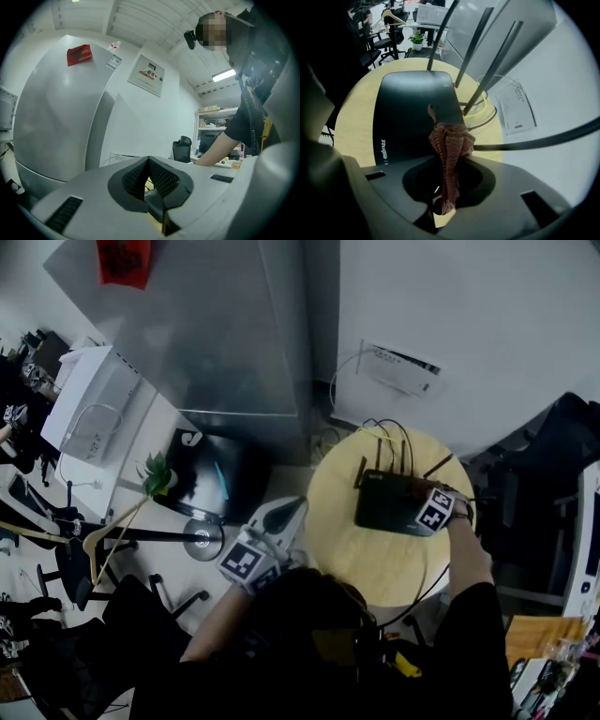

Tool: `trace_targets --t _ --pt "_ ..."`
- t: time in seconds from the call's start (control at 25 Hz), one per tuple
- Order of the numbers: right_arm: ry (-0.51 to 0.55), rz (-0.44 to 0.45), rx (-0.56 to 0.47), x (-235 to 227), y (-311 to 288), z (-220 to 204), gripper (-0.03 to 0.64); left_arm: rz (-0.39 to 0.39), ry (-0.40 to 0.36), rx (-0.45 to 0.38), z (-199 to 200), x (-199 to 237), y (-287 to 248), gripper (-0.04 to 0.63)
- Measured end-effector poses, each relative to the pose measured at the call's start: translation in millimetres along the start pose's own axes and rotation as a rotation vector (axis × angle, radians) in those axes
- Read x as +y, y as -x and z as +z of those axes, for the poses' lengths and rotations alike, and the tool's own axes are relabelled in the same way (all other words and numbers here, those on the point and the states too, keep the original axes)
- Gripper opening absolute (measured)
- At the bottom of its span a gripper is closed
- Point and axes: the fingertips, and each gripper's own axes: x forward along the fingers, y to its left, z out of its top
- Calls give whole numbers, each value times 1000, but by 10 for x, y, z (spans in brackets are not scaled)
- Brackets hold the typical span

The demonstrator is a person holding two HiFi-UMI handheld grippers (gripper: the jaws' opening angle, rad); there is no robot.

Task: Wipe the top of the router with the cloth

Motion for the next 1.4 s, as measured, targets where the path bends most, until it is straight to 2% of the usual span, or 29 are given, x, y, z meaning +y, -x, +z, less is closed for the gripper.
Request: trace_targets --t 0.16,0.4,0.6,0.72,0.96,1.4 --pt "-32 14 -36 203 51 -18 64 -64 -22 14 1 -106 -137 -8" --pt "-77 56 -46 494 152 -63 64 -216 -63 27 25 -424 -505 -8" --pt "-96 90 -63 751 190 -121 65 -344 -24 24 89 -748 -713 -9" --pt "-111 89 -71 852 265 -154 64 -361 -27 19 81 -814 -744 -8" --pt "-136 78 -86 992 350 -196 66 -369 14 28 -25 -913 -733 -8" --pt "-191 56 -88 1173 418 -209 66 -378 30 23 -16 -882 -630 -8"
